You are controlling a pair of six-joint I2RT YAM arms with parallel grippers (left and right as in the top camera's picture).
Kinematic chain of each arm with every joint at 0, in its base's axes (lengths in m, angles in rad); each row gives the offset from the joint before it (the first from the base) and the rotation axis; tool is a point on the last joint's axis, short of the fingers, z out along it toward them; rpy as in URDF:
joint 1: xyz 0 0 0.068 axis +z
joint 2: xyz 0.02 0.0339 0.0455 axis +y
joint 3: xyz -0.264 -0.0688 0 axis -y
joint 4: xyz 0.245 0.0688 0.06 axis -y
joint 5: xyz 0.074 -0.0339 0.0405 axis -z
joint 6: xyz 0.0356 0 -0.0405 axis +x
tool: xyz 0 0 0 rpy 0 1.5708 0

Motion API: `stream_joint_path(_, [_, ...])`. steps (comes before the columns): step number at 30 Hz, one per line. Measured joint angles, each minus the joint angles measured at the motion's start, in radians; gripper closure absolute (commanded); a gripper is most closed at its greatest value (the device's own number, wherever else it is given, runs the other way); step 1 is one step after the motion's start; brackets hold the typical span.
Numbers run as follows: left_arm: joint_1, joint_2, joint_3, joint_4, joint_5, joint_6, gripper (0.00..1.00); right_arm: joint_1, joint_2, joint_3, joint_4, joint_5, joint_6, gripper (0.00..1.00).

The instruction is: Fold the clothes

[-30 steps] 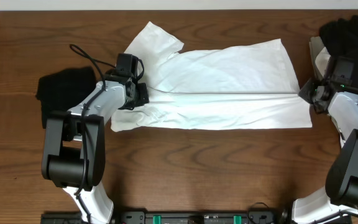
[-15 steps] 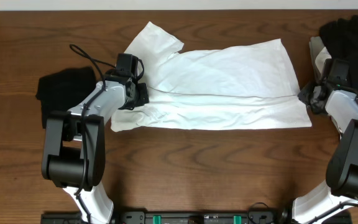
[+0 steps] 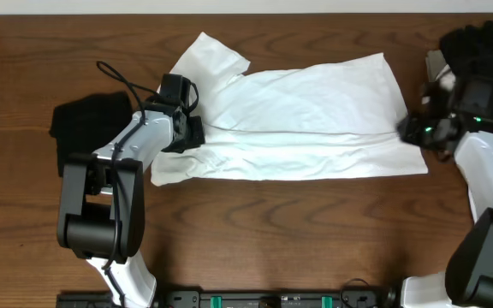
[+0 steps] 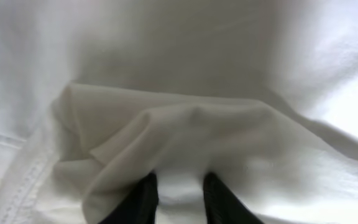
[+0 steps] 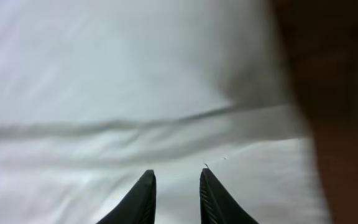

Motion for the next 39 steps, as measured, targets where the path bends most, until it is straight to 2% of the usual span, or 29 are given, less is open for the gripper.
stream_joint_path(4, [0.001,-0.025,-0.013,-0.05,0.017,0.0,0.62,0.095,0.039,0.0,-0.02,-0.042,-0.084,0.69])
stream_joint_path(7, [0.002,-0.069,-0.041,-0.095,0.029,0.002,0.45,0.162,0.062,0.0,-0.029,-0.019,-0.105,0.66])
stream_joint_path(9, [0.004,-0.13,-0.056,-0.117,0.029,-0.004,0.41,0.195,0.072,0.0,-0.037,0.021,-0.106,0.66])
stream_joint_path(15, [0.004,-0.258,-0.056,-0.15,0.03,-0.004,0.4,0.208,0.122,0.0,-0.053,0.166,-0.043,0.66])
stream_joint_path(22, [-0.01,-0.234,-0.094,-0.182,0.033,-0.005,0.4,0.203,0.191,0.0,-0.062,0.312,0.062,0.61])
stream_joint_path(28, [-0.038,-0.171,-0.14,-0.13,0.037,-0.004,0.4,0.199,0.207,0.0,-0.064,0.35,0.091,0.6])
stream_joint_path(33, [-0.04,-0.12,-0.139,-0.127,0.042,-0.004,0.35,0.199,0.208,0.005,-0.168,0.36,0.103,0.55])
stream_joint_path(39, [-0.042,-0.098,-0.116,-0.17,0.047,-0.003,0.35,0.192,0.217,0.005,-0.347,0.378,0.131,0.52])
